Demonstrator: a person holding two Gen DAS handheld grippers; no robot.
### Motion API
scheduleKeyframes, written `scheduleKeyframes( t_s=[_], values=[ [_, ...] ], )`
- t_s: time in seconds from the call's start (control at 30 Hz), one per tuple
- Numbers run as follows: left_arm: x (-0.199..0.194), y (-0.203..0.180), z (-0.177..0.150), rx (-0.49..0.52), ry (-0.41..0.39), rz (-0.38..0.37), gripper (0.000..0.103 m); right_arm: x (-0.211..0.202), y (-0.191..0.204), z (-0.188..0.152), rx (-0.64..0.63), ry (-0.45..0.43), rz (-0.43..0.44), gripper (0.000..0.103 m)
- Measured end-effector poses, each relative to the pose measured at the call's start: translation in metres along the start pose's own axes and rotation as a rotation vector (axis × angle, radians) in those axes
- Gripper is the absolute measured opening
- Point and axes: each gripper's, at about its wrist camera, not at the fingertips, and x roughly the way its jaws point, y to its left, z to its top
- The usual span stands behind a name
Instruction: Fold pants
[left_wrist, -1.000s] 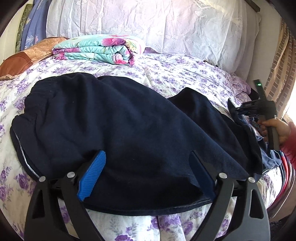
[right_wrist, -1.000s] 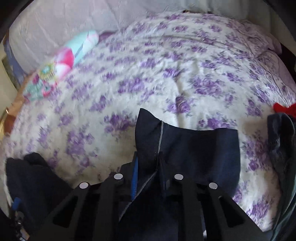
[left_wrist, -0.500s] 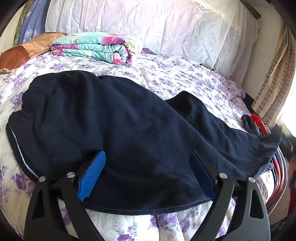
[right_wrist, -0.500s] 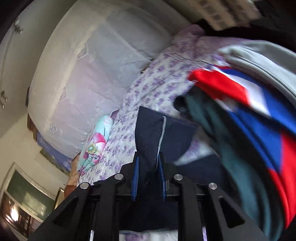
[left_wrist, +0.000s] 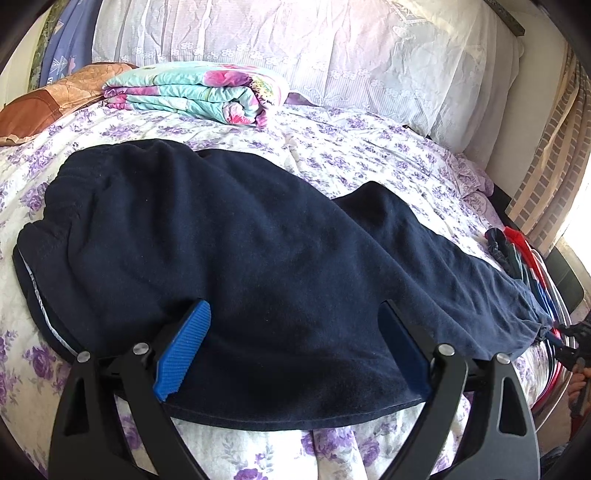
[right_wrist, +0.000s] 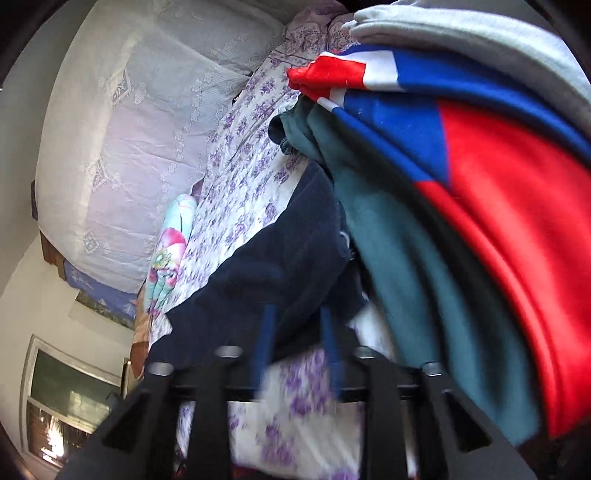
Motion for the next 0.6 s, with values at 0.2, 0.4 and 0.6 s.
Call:
scheduleKeyframes(
  t_s=[0.2,0.4,0.6],
  values=[
    [-0.001,0.003,0.0,-0.011,-0.01,-0.015,0.089,0.005,0.006,-0.017,0.013,0.012,-0.021,0.079],
    [-0.001,0.003,0.0,-0.004,-0.005,-0.017,0.089,0.034,0.002,-0.014,0.045,-0.087,0.034,0.028],
    [-0.003,0.004,0.0,-0.014,-0.007,-0.034,0.089,-0.006,0.041,0.009,-0.159,-0.203,0.078,0.016]
  ],
)
